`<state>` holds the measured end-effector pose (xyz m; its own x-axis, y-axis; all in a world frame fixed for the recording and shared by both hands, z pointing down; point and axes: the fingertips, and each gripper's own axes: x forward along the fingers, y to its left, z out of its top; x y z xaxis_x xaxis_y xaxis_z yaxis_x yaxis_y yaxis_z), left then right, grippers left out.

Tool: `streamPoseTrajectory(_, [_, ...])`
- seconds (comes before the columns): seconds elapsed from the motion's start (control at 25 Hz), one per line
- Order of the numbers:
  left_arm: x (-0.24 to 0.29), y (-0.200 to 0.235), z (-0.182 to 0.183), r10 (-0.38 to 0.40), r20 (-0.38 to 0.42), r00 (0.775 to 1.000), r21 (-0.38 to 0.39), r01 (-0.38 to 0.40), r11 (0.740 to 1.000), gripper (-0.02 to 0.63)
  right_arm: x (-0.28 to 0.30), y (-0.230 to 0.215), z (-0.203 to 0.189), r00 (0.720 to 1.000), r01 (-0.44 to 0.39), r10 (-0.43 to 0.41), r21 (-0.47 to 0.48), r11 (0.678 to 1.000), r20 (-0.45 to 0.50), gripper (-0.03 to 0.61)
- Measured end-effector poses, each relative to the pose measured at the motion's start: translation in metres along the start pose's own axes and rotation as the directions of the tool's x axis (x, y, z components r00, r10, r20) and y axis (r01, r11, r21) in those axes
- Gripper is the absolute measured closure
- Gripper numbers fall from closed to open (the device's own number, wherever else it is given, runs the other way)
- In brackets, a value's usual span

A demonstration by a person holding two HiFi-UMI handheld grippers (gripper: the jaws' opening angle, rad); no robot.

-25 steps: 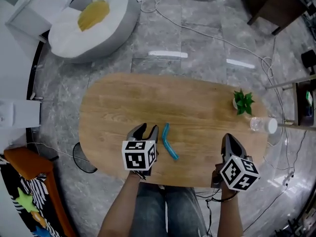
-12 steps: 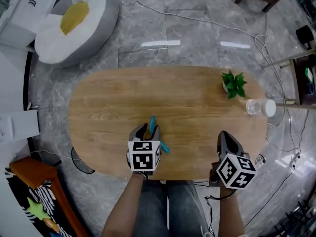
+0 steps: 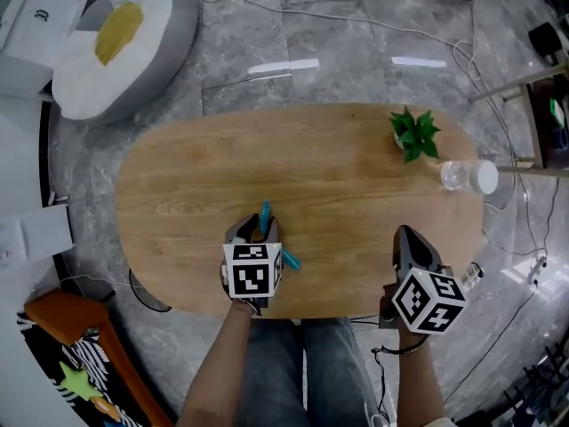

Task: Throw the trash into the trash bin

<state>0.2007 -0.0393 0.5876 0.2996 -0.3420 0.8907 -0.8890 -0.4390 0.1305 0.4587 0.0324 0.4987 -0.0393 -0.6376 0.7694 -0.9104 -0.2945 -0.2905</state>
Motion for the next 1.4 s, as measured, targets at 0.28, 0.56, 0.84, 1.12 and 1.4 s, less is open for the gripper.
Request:
streamPoseTrajectory(0.28, [0.001,0.0,-0.003,-0.001,-0.021,1.0,-0.01,0.001,1.0,0.522,0.004,0.002,0.007,1.0,-0.003,0.003,0.0,1.0,0.008,0.577])
streamPoseTrajectory(0.56, [0.001,0.0,-0.004,-0.024,-0.03,0.999,-0.025,0.023,0.999,0.568,0.005,0.005,0.009,1.0,-0.001,0.001,-0.004,1.0,0.011,0.577])
streamPoseTrajectory(0.84, [-0.001,0.004,0.0,-0.04,-0.018,0.999,-0.047,0.04,0.998,0.597,0.005,0.01,0.008,1.0,-0.003,0.003,-0.012,1.0,0.009,0.577])
streamPoseTrajectory(1.12, [-0.008,0.005,0.005,-0.064,0.013,0.998,-0.068,0.065,0.996,0.601,0.006,0.02,0.009,1.0,-0.008,0.008,-0.032,0.999,0.011,0.577])
streamPoseTrajectory(1.4, [-0.026,0.022,0.008,-0.064,0.058,0.996,-0.107,0.07,0.992,0.603,0.008,0.044,0.01,1.0,-0.029,0.029,-0.074,0.997,0.006,0.577])
